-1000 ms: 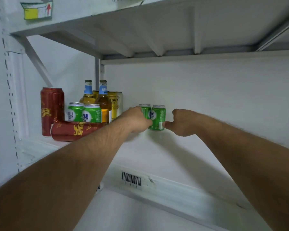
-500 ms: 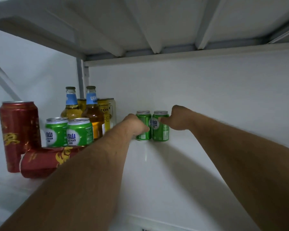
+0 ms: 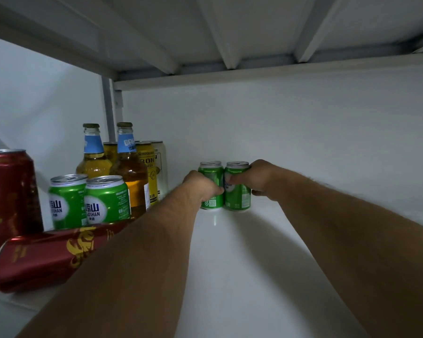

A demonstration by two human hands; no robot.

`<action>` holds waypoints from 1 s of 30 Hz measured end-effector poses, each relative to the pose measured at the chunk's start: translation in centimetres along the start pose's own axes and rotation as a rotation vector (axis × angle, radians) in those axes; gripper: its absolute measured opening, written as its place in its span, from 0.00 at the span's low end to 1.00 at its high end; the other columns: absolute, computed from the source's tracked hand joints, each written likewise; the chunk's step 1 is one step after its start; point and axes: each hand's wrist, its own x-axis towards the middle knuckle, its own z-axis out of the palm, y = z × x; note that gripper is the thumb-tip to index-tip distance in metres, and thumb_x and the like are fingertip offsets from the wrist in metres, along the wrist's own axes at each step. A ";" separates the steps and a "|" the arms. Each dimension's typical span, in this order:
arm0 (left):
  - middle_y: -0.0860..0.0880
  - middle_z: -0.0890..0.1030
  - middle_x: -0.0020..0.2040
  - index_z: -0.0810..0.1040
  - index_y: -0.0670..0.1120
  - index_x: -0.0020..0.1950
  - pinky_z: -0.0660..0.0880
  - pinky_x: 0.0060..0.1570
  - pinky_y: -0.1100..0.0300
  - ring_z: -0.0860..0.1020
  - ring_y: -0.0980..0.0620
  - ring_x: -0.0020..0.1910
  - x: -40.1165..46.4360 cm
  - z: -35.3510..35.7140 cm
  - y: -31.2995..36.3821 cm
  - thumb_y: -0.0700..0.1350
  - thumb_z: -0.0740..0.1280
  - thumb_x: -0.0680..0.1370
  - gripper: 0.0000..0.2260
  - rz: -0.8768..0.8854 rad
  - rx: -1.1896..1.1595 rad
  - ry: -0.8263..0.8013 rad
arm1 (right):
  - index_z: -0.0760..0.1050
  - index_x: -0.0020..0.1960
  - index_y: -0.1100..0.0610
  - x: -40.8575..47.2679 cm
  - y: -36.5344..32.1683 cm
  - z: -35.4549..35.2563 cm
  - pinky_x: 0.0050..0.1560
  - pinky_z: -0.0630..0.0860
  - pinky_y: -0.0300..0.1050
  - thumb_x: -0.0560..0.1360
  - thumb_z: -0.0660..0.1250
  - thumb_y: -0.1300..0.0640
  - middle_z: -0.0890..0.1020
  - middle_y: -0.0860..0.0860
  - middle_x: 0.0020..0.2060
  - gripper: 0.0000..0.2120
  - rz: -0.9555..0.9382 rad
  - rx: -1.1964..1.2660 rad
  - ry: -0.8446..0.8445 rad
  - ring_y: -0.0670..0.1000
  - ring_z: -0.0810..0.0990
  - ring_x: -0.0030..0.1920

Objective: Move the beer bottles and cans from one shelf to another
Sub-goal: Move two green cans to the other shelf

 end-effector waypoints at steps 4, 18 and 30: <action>0.41 0.84 0.55 0.79 0.40 0.61 0.81 0.58 0.46 0.83 0.41 0.54 0.0 -0.1 -0.1 0.43 0.84 0.64 0.28 -0.009 -0.021 0.010 | 0.79 0.43 0.59 -0.2 0.0 -0.1 0.32 0.70 0.41 0.64 0.81 0.50 0.76 0.52 0.33 0.18 -0.013 -0.008 0.076 0.50 0.74 0.31; 0.42 0.85 0.54 0.80 0.42 0.60 0.81 0.57 0.49 0.84 0.44 0.52 -4.6 0.9 3.3 0.40 0.82 0.68 0.23 0.190 -0.093 -0.224 | 0.78 0.45 0.56 -7.3 -0.8 -7.4 0.48 0.80 0.45 0.67 0.80 0.49 0.83 0.52 0.43 0.15 -0.075 0.051 0.353 0.52 0.82 0.46; 0.46 0.86 0.51 0.81 0.44 0.57 0.82 0.54 0.51 0.85 0.48 0.50 -12.9 6.3 8.8 0.40 0.82 0.68 0.20 0.417 -0.132 -0.545 | 0.80 0.45 0.55 -19.7 1.7 -14.8 0.51 0.82 0.48 0.65 0.81 0.47 0.84 0.51 0.43 0.17 0.050 0.010 0.709 0.50 0.83 0.44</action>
